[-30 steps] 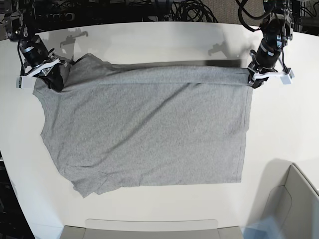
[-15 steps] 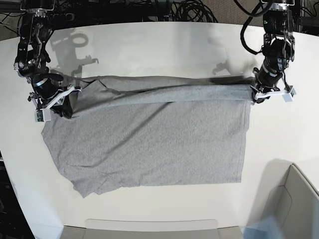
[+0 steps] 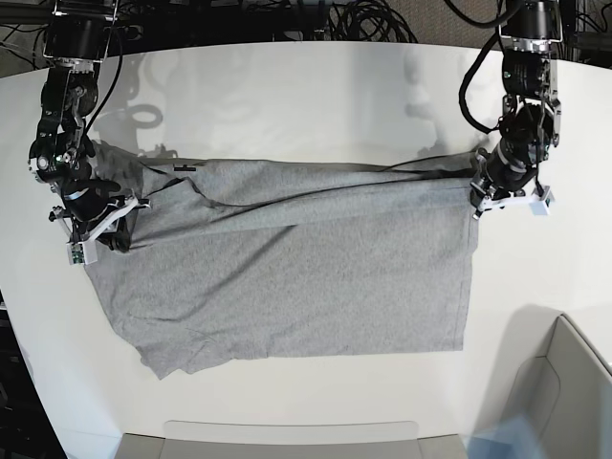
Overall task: Fold the T-shirt properly
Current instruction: 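Lift the shoulder edge with both grippers and pull it toward the robot, then drag the held shoulder edge with both grippers to straighten the shirt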
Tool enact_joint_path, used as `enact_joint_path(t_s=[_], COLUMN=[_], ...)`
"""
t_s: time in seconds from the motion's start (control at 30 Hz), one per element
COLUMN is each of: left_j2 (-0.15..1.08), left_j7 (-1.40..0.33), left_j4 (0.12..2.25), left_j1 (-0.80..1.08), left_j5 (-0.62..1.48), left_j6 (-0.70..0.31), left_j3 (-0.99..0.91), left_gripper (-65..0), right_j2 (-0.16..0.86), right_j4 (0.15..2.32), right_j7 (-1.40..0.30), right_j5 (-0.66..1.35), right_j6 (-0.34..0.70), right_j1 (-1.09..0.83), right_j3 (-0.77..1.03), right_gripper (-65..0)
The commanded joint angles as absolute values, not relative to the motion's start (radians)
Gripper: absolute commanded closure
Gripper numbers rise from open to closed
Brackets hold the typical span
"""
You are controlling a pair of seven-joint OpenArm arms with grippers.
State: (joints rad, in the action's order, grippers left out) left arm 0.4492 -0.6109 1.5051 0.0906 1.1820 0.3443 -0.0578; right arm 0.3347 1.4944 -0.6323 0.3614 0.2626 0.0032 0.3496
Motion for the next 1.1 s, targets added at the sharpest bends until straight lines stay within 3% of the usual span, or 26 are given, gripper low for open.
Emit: enact_joint_path(t_s=[0.0, 0.37, 0.47, 0.6, 0.7, 0.97, 1.07], left_j2=[0.466, 0.47, 0.476, 0.478, 0.476, 0.473, 0.478], left_j7=[-0.601, -0.613, -0.613, -0.613, -0.608, -0.608, -0.608], left_j4=[1.518, 1.461, 1.463, 1.466, 1.498, 1.627, 1.627], left_j1=[0.074, 0.001, -0.013, -0.01, -0.005, 0.096, 0.143], left_j5=[1.187, 1.185, 1.185, 1.185, 1.185, 1.185, 1.185], left_j6=[0.341, 0.34, 0.34, 0.343, 0.346, 0.348, 0.348], left_j3=[-0.067, -0.028, 0.018, 0.041, 0.033, -0.05, -0.071], left_gripper=[0.0, 0.0, 0.0, -15.7, -22.2, -21.3, -21.4], right_j2=[0.354, 0.348, 0.348, 0.351, 0.352, 0.282, 0.275], right_j4=[1.506, 1.377, 1.368, 1.371, 1.397, 1.59, 1.646], right_j7=[-0.602, -0.605, -0.605, -0.605, -0.605, -0.611, -0.696], right_j5=[0.364, 0.277, 0.257, 0.259, 0.26, 0.255, 0.26], right_j6=[0.263, 0.265, 0.265, 0.265, 0.286, 0.417, 0.443], right_j1=[0.033, 0.145, 0.151, 0.147, 0.143, 0.065, 0.021], right_j3=[0.354, 0.351, 0.351, 0.354, 0.36, 0.535, 0.588], right_gripper=[0.0, -0.1, -7.5, -24.5, -33.0, -34.2, -34.2])
